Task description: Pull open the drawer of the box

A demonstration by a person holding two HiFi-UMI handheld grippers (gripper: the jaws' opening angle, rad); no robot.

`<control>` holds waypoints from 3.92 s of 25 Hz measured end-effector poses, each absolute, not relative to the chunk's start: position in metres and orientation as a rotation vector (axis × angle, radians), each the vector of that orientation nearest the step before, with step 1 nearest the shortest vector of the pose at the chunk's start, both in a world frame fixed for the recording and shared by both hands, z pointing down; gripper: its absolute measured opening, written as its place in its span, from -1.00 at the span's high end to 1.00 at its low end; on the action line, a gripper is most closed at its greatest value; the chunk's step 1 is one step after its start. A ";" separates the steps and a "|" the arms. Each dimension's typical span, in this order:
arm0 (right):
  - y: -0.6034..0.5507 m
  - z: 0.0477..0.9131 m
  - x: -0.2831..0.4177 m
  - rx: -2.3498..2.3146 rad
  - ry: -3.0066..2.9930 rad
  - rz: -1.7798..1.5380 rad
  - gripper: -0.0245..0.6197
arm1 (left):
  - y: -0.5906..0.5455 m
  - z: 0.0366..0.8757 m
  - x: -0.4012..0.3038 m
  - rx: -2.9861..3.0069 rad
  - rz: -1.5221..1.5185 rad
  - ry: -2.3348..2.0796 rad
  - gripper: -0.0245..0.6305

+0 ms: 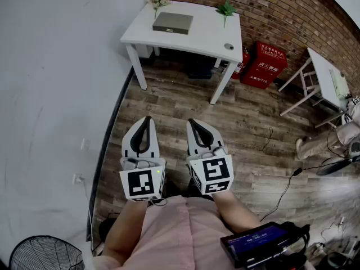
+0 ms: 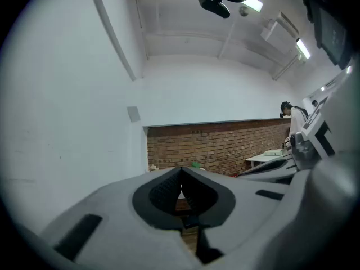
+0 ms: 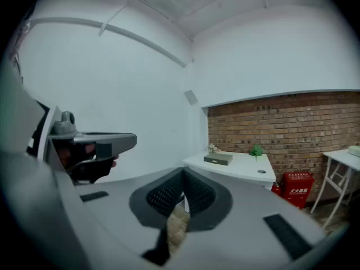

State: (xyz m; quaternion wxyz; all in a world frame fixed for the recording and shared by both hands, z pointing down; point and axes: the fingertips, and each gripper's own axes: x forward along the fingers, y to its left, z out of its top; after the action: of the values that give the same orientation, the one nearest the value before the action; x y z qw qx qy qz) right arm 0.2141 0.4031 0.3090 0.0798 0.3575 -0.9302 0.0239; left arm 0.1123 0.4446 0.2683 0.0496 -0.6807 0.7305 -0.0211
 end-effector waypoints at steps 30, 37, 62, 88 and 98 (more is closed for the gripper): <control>0.339 0.336 0.189 1.134 -2.751 0.126 0.50 | 0.387 0.289 0.073 -2.080 -0.111 2.222 0.52; 0.258 0.339 0.161 1.093 -2.758 0.143 0.54 | 0.308 0.296 0.050 -2.074 -0.156 2.252 0.52; 0.113 0.334 0.115 1.014 -2.783 0.145 0.59 | 0.170 0.285 0.021 -2.047 -0.127 2.307 0.53; -0.054 0.373 0.000 1.281 -2.597 0.228 0.64 | -0.011 0.326 -0.119 -2.303 -0.162 2.171 0.57; -0.101 0.329 -0.022 1.428 -2.594 0.134 0.65 | -0.066 0.293 -0.149 -2.338 -0.058 2.042 0.58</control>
State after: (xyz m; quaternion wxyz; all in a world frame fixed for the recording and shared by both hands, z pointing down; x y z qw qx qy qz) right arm -0.0222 -0.1010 0.3292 0.0883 0.4799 -0.8717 0.0449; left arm -0.1492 -0.0656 0.2926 0.0183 -0.7530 0.6575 -0.0187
